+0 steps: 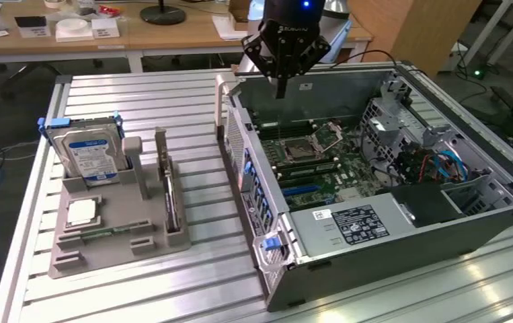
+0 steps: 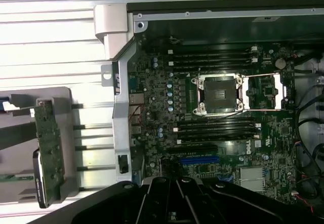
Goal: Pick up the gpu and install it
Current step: 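Reach for the gpu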
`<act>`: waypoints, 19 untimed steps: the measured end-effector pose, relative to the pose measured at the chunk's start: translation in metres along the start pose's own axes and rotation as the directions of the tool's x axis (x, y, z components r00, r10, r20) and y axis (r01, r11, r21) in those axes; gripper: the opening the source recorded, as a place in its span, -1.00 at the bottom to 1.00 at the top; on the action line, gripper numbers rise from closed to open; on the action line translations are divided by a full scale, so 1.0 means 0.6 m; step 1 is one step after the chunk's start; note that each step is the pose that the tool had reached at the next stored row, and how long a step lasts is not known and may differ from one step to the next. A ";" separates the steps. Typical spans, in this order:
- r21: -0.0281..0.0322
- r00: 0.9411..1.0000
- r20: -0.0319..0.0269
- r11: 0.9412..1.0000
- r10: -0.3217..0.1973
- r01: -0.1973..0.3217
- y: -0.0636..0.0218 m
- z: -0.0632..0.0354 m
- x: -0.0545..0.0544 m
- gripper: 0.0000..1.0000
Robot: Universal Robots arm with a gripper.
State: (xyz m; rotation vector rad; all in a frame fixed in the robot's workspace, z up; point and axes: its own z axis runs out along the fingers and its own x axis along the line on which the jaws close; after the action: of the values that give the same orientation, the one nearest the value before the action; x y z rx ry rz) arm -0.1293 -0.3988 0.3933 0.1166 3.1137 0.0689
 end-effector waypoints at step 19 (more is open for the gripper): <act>0.000 1.000 0.000 1.000 0.000 0.000 -0.004 -0.002 0.060 -0.79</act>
State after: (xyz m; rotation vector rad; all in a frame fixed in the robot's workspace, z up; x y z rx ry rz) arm -0.1652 -0.3988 0.3933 0.1167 3.1137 0.0688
